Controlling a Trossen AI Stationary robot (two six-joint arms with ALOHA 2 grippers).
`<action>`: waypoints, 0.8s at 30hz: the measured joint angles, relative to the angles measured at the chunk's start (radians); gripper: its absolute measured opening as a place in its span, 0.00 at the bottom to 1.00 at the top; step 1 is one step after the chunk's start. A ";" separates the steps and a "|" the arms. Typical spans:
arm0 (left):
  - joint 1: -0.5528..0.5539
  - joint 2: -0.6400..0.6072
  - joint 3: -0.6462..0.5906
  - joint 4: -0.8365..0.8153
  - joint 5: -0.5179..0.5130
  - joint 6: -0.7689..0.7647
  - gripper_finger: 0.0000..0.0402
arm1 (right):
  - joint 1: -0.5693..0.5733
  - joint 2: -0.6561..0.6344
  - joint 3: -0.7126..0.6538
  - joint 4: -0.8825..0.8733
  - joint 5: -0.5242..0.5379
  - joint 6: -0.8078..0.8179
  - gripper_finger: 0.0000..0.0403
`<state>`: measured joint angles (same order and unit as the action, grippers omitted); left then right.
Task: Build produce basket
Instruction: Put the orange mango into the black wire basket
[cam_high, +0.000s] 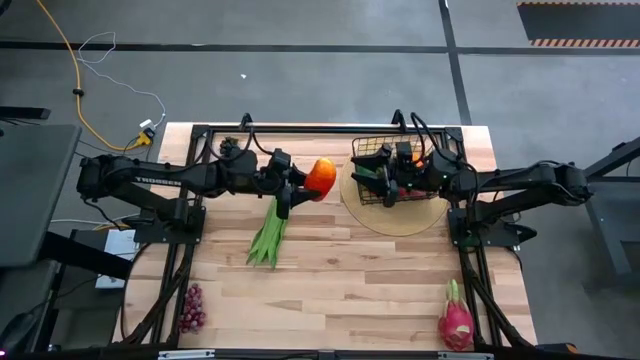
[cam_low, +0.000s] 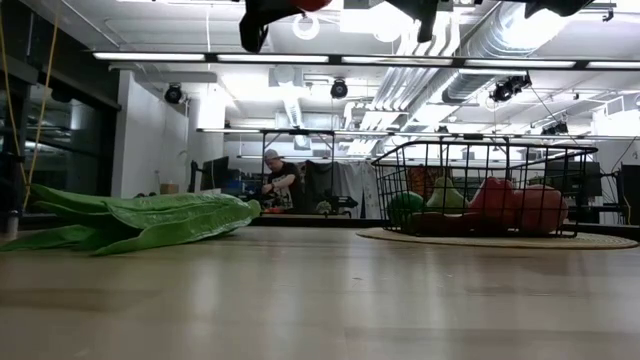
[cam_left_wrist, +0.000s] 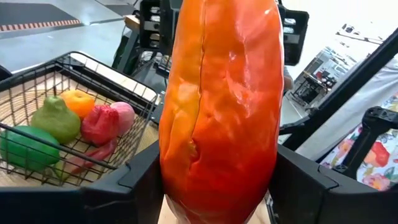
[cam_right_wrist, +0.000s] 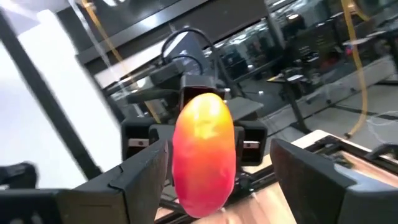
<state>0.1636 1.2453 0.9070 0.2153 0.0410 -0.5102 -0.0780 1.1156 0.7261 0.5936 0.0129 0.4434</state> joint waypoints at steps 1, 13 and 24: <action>-0.003 0.000 0.000 0.000 0.000 0.000 0.55 | 0.000 0.000 0.000 0.001 -0.023 -0.005 0.68; -0.009 0.000 0.000 -0.007 0.000 -0.012 0.55 | 0.020 0.000 0.000 -0.036 0.015 -0.078 0.96; -0.009 0.000 0.000 -0.009 -0.004 0.013 0.55 | 0.020 0.000 0.000 -0.036 -0.010 0.032 0.89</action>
<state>0.1547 1.2453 0.9070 0.2068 0.0373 -0.4970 -0.0582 1.1152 0.7261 0.5579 0.0031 0.4751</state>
